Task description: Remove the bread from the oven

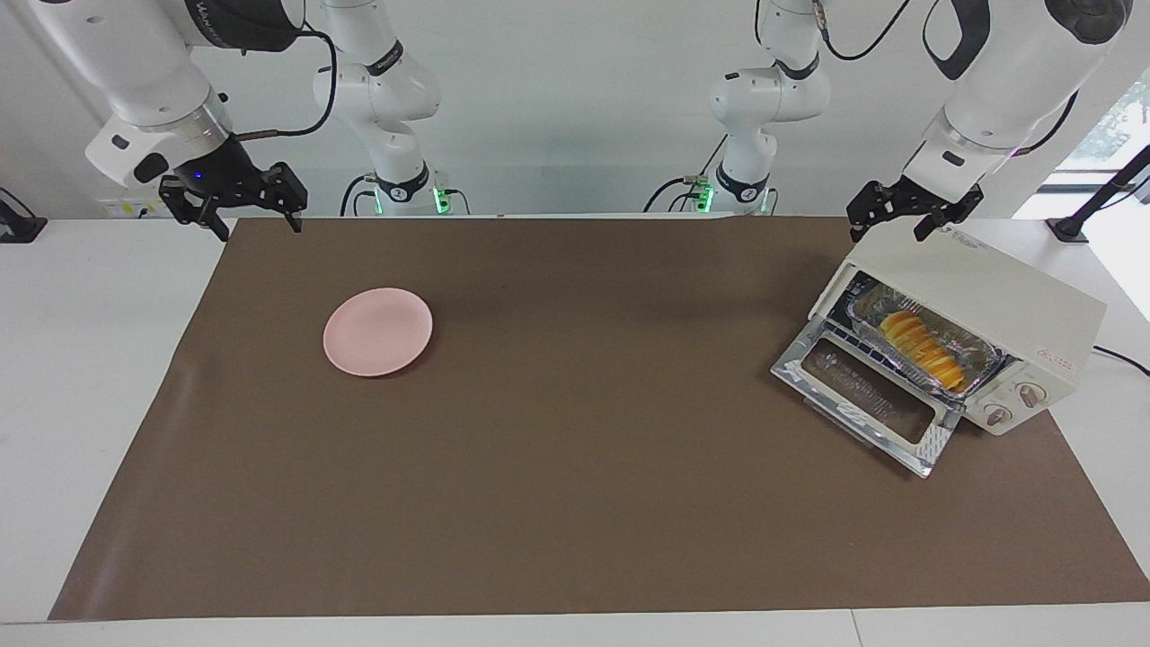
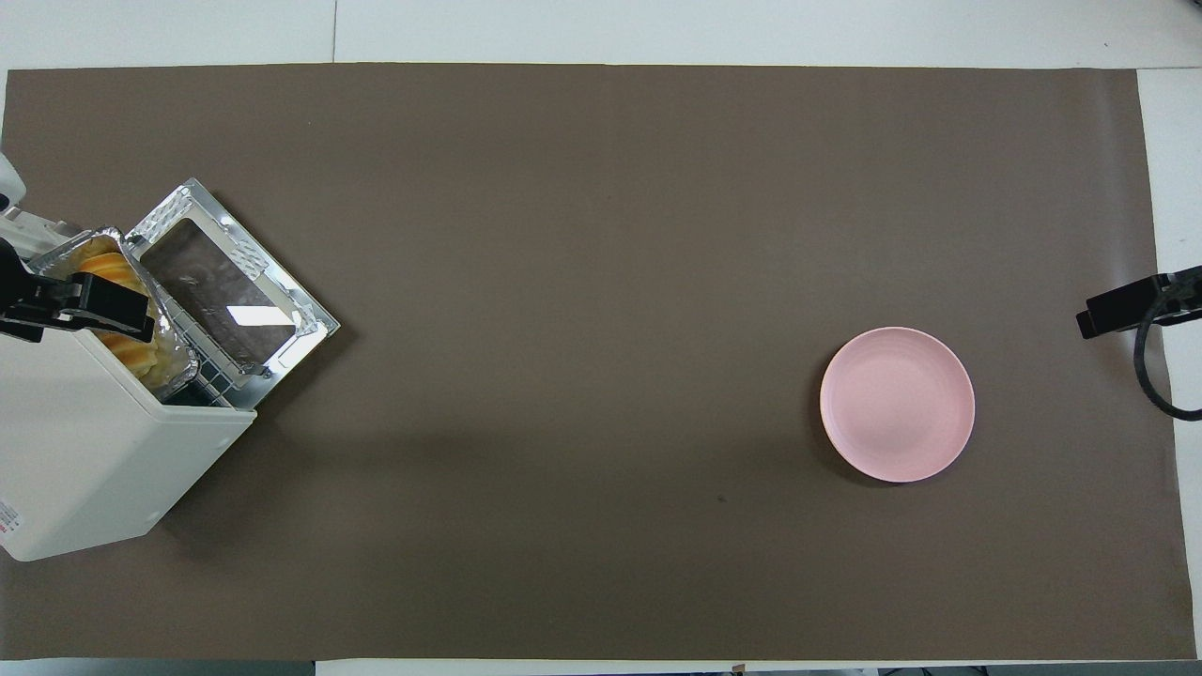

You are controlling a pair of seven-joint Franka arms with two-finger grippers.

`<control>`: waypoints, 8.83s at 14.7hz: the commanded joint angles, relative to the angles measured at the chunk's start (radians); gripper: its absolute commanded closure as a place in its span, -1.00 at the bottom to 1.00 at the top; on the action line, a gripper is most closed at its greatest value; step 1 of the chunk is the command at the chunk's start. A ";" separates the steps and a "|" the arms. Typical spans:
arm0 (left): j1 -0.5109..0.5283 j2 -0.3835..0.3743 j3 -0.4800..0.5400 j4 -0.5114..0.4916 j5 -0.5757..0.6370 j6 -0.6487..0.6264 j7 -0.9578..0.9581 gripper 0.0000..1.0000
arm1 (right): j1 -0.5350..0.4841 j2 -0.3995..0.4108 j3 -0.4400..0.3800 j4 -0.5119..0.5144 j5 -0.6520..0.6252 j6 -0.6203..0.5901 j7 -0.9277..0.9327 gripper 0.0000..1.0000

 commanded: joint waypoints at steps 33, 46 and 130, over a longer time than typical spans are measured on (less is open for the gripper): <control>0.030 0.185 0.019 -0.354 0.210 0.552 -0.702 0.18 | -0.055 -0.029 0.012 -0.032 -0.012 -0.044 -0.017 -1.00; -0.362 0.401 0.002 0.155 0.143 0.374 -0.632 1.00 | -0.056 -0.031 0.009 -0.035 -0.012 -0.047 -0.012 -1.00; -0.108 -0.068 0.102 -0.038 -0.021 -0.086 -0.023 -1.00 | 0.542 0.632 0.020 0.340 0.057 0.285 0.888 1.00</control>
